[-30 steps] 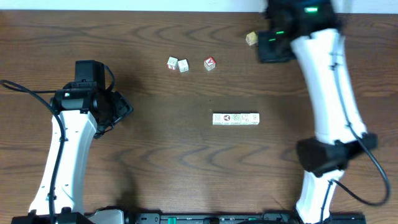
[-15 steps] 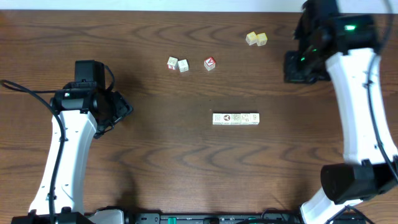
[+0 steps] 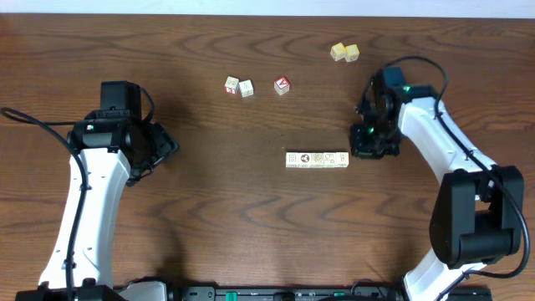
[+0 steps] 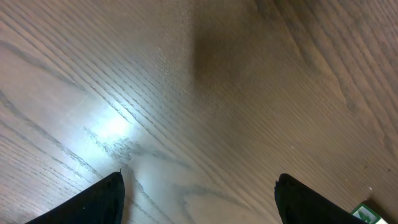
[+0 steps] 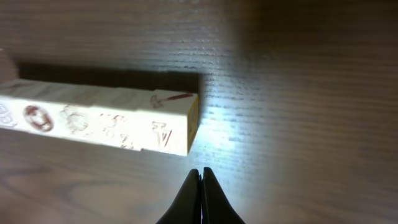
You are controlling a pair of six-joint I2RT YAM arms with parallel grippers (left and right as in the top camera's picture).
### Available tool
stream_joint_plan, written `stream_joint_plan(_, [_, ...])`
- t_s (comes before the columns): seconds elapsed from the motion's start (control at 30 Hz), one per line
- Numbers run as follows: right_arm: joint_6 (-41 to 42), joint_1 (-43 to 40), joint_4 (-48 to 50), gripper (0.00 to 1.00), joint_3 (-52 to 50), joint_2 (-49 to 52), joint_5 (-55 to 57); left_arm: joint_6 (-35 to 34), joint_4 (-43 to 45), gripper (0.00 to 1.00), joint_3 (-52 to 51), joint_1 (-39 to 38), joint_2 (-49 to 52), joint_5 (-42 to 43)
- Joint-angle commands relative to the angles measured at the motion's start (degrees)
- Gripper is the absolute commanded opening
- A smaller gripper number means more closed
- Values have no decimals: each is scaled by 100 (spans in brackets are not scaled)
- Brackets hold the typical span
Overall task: Lift 5 blocks
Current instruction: 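Lower the right gripper beside the yellow-edged hammer block at the right end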
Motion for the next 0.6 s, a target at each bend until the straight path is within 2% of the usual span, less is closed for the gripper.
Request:
stream_joint_plan(0.0, [140, -83, 476, 1, -444, -59, -107, 33, -15, 78, 101, 24, -55, -50])
stream_joint_plan(0.2, [435, -83, 1014, 1, -822, -59, 297, 33, -15, 78, 101, 24, -55, -50])
stream_joint_plan(0.57, [632, 15, 1113, 1, -824, -57, 267, 33, -13, 78, 101, 24, -55, -52])
